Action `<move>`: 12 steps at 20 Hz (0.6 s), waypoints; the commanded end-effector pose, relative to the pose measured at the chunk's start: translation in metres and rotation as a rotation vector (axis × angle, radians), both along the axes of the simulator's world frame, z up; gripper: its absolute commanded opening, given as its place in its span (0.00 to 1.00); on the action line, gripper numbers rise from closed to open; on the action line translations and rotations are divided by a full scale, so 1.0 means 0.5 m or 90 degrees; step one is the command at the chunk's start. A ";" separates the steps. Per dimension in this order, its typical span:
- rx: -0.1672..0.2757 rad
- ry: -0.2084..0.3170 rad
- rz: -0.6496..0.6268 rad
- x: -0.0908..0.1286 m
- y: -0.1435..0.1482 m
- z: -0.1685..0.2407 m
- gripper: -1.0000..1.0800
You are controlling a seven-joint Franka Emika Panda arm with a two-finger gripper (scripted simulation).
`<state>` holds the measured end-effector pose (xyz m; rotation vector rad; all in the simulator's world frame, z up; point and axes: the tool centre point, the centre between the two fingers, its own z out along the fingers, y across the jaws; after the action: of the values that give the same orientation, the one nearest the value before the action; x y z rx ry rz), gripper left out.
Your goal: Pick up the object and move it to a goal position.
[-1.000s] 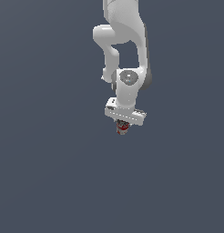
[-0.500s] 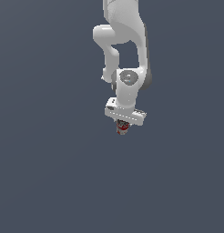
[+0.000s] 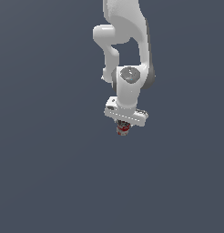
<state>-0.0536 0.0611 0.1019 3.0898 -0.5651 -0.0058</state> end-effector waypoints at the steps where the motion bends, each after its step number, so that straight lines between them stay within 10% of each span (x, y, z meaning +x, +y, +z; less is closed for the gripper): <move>1: 0.000 -0.003 0.000 0.022 0.001 0.027 0.00; 12: 0.000 -0.003 0.000 0.140 0.004 0.159 0.00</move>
<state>0.0073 0.0628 0.1698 3.0896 -0.5655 -0.0045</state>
